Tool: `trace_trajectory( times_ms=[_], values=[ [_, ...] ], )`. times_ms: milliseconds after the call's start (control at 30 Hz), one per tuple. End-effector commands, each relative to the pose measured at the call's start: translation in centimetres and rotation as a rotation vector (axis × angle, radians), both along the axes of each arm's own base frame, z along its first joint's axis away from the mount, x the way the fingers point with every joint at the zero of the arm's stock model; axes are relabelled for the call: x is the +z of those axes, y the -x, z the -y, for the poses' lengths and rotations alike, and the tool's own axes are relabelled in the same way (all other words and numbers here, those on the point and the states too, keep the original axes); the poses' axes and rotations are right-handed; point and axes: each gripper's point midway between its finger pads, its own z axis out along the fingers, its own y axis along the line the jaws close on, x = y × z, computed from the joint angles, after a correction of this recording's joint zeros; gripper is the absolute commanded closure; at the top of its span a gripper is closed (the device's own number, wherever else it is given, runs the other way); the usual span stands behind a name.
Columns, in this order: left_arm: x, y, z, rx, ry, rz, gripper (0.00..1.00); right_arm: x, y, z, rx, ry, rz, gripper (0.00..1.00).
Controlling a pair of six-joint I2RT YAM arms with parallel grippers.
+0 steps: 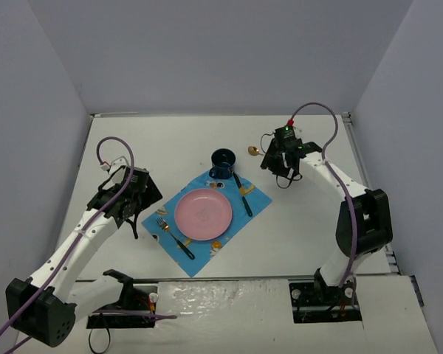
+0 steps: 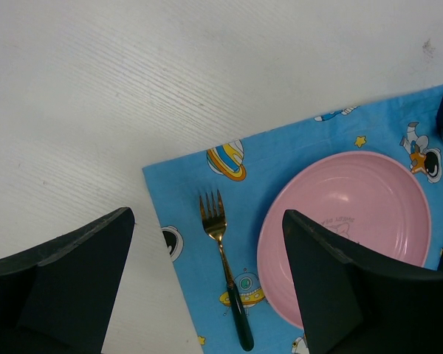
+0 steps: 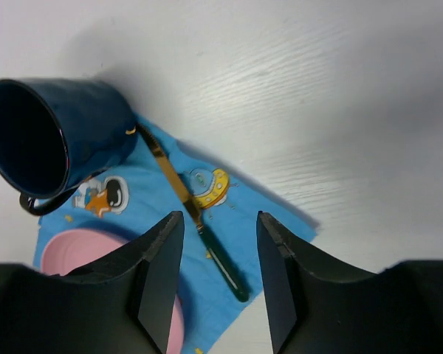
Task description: Set the dinner table for one person
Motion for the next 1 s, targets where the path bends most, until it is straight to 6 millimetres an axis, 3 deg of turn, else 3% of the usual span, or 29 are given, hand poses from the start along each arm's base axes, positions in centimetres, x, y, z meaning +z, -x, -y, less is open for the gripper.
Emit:
trace_trajectory(
  times_ms=[0,133,233,400,500,733,967],
  values=[
    [1.2,-1.1,0.0,0.005,0.015,0.051,0.21,-0.3,2.4,-7.5,0.206,-0.314,-0.105,0.58],
    [1.0,-1.3,0.2,-0.002,0.021,0.047,0.21,-0.8,2.6,-9.2,0.362,-0.067,-0.103,0.56],
    [0.9,-1.5,0.3,-0.008,0.02,0.038,0.21,-3.1,4.9,-8.0,0.47,0.216,-0.209,0.56],
    [0.7,-1.9,0.8,-0.031,0.04,0.037,0.21,-4.6,5.1,-4.5,0.473,0.587,-0.243,0.6],
    [0.6,-1.8,1.0,-0.05,0.04,0.027,0.21,-5.3,5.9,-4.0,0.475,0.601,-0.271,0.61],
    [0.6,-1.6,0.4,-0.04,0.008,0.015,0.21,-6.0,7.2,-0.7,0.465,0.77,-0.312,0.61],
    [0.4,-1.8,0.9,-0.048,0.033,0.01,0.21,-6.1,7.5,-2.1,0.501,0.721,-0.295,0.64]
  ],
)
